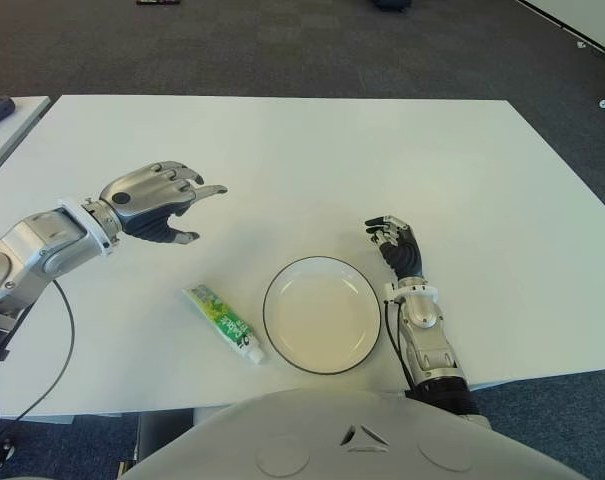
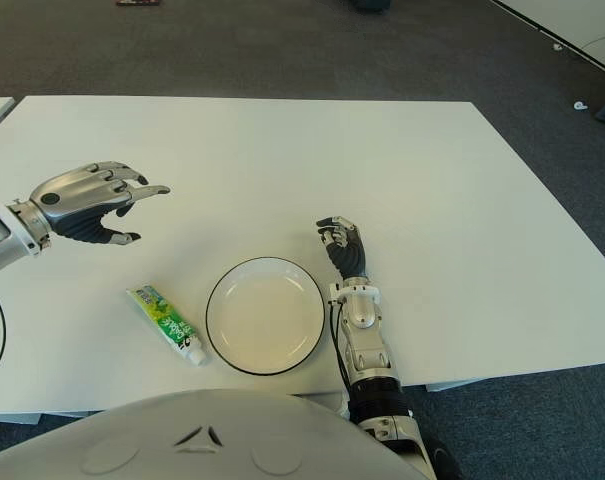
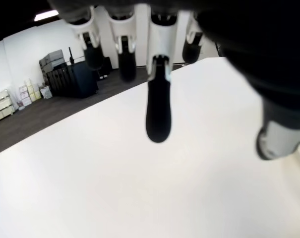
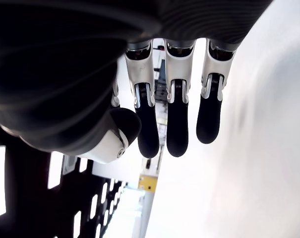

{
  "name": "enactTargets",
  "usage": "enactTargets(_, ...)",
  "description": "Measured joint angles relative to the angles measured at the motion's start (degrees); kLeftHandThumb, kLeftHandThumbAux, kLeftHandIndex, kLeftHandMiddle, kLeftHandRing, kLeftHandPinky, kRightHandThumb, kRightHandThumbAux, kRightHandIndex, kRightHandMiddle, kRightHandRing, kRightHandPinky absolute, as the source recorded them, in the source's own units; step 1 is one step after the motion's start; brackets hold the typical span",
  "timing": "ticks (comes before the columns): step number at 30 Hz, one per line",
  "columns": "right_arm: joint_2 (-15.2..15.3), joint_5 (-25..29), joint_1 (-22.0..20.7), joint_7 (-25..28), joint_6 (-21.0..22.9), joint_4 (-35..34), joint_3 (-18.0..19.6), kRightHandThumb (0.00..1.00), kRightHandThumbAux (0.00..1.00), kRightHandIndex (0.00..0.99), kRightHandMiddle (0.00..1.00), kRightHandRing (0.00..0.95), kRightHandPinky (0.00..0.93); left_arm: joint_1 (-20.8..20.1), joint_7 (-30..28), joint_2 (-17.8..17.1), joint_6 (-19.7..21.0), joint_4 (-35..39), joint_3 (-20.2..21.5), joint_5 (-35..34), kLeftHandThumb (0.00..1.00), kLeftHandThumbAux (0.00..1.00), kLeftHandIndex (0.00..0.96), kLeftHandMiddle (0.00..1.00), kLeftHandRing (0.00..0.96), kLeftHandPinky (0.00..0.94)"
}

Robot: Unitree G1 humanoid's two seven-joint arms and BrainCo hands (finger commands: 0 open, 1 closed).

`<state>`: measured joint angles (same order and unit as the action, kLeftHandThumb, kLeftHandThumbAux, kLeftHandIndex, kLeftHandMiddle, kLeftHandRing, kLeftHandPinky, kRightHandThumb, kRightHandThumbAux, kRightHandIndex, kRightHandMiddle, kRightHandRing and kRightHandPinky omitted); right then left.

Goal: Put the toothpaste on the table into the plate.

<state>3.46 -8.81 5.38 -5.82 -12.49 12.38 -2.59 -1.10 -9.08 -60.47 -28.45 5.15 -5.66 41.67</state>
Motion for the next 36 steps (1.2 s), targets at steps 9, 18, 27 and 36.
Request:
enactTargets(9,0.0,0.0,0.0,0.2,0.5,0.0,0.0,0.706,0.735,0.412,0.384,0.376,0.404,0.9,0.5,-0.7,-4.2,0.2,0.9,1.8,0.284,0.212,0.000,0.096,0.064,0.082)
enactTargets(18,0.1,-0.2,0.0,0.2,0.5,0.0,0.0,0.708,0.735,0.413,0.387,0.375,0.391,2.8,0.9,-1.5,-8.6,0.9,1.3,4.5,0.340,0.192,0.000,0.075,0.037,0.078)
enactTargets(27,0.1,0.0,-0.1,0.4,0.5,0.0,-0.1,0.708,0.736,0.412,0.388,0.378,0.403,4.9,4.5,-1.5,-11.5,1.0,2.1,7.4,0.327,0.205,0.000,0.100,0.062,0.107)
enactTargets(36,0.1,0.0,-0.1,0.5,0.5,0.0,0.1,0.708,0.735,0.413,0.389,0.380,0.395,5.1,7.5,-1.2,-14.1,0.4,1.4,10.7,0.353,0.267,0.037,0.152,0.119,0.151)
